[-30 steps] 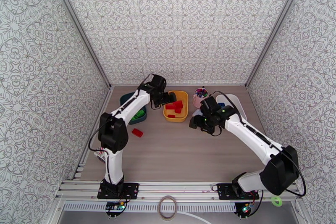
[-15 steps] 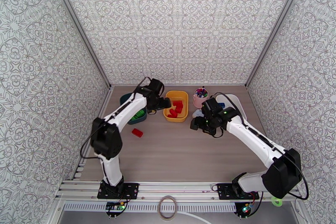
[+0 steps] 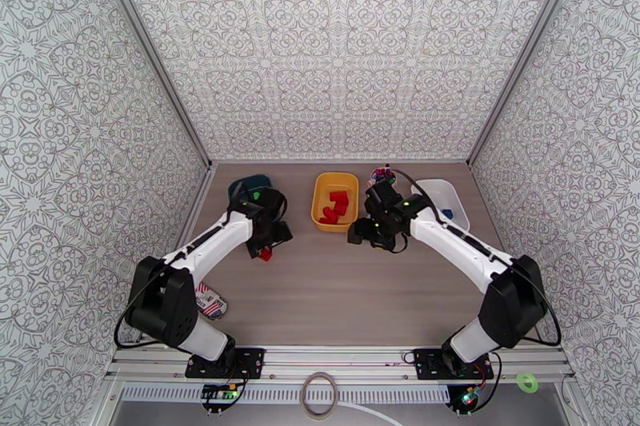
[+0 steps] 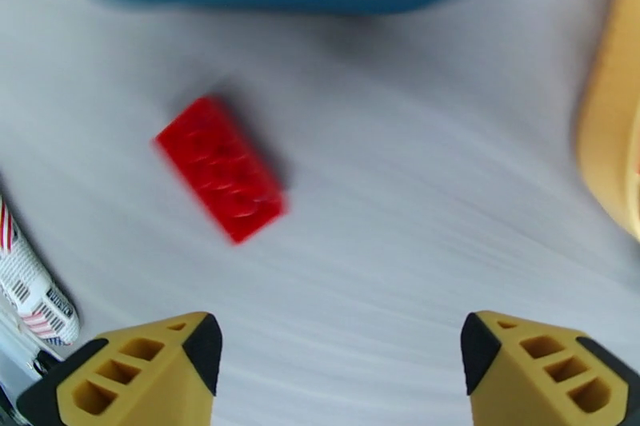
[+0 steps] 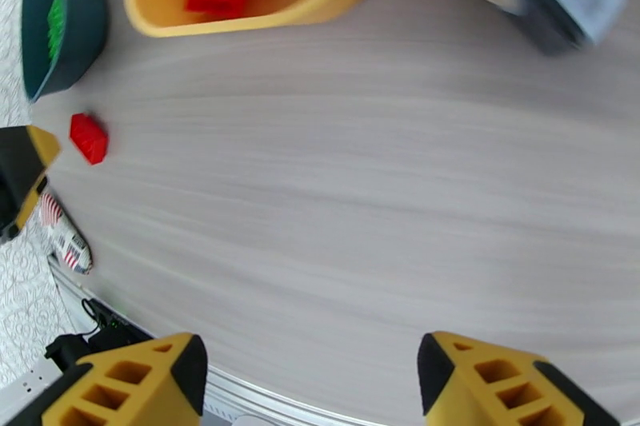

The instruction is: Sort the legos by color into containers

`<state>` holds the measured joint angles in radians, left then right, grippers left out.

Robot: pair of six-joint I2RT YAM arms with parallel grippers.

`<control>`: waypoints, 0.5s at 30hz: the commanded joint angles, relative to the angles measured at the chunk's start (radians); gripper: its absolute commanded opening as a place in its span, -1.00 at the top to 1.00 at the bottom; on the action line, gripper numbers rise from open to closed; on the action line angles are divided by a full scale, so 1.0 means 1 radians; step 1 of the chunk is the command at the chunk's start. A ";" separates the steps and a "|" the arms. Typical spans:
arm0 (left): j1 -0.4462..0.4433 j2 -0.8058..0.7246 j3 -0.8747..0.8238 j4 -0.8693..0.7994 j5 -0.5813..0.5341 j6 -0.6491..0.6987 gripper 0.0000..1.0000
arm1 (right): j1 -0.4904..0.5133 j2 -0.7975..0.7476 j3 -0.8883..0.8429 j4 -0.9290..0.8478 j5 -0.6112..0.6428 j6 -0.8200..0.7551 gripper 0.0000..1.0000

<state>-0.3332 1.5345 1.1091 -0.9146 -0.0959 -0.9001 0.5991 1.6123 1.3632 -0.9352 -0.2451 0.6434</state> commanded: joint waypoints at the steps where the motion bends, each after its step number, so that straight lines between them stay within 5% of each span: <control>1: 0.046 -0.031 -0.058 0.068 0.004 -0.088 -0.57 | 0.027 0.038 0.057 -0.016 -0.011 -0.031 -0.47; 15: 0.106 0.097 -0.074 0.183 0.026 -0.171 -0.37 | 0.036 0.092 0.126 -0.066 -0.011 -0.094 -0.46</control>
<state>-0.2390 1.5963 1.0176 -0.7643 -0.0799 -1.0405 0.6323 1.6825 1.4498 -0.9703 -0.2481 0.5774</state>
